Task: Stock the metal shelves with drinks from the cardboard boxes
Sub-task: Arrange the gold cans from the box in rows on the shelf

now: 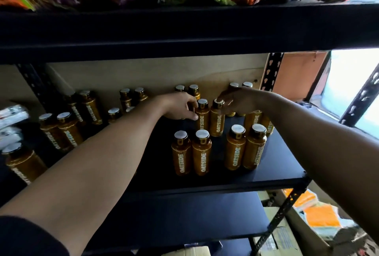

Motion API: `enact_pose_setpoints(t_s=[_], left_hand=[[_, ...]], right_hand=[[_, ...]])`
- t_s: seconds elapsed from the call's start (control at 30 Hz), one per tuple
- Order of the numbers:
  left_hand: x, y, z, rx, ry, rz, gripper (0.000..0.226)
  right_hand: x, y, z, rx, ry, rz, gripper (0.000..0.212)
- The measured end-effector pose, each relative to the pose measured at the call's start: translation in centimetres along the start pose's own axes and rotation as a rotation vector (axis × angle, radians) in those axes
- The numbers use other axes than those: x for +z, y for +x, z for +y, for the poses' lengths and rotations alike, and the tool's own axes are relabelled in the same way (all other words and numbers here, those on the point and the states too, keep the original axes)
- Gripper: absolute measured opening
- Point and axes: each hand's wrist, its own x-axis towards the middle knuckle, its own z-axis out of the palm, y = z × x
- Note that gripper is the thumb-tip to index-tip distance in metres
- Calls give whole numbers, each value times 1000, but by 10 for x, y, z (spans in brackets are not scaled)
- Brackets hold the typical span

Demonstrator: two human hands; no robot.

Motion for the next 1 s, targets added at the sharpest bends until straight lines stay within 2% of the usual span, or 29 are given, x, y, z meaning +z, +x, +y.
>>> enact_pose_setpoints(t_s=[0.07, 0.13, 0.2, 0.3, 0.37, 0.57, 0.67, 0.77, 0.9, 1.0], left_hand=[[10, 17, -2, 20, -67, 57, 63], [22, 31, -3, 44, -128, 121, 71], [33, 42, -5, 64, -167, 155, 74], [45, 58, -8, 60, -212, 162, 77], [49, 65, -9, 33, -258, 158, 75], [49, 70, -13, 14, -346, 221, 55], [45, 66, -18, -7, -336, 231, 55], [43, 56, -22, -6, -306, 250, 54], [39, 43, -30, -22, -257, 271, 52], [35, 33, -35, -25, -227, 268, 50]], right_hand=[[9, 18, 14, 52, 97, 21, 43], [22, 38, 29, 51, 159, 43, 47], [29, 44, 31, 25, 176, 72, 53], [33, 42, 30, 43, 227, 52, 49], [35, 41, 34, 61, 211, 52, 46], [32, 40, 31, -70, 322, 131, 33], [29, 41, 22, -75, 358, 97, 28], [29, 42, 11, -80, 365, 56, 32], [28, 41, -3, -117, 320, 14, 26], [28, 42, -14, -129, 277, -17, 31]])
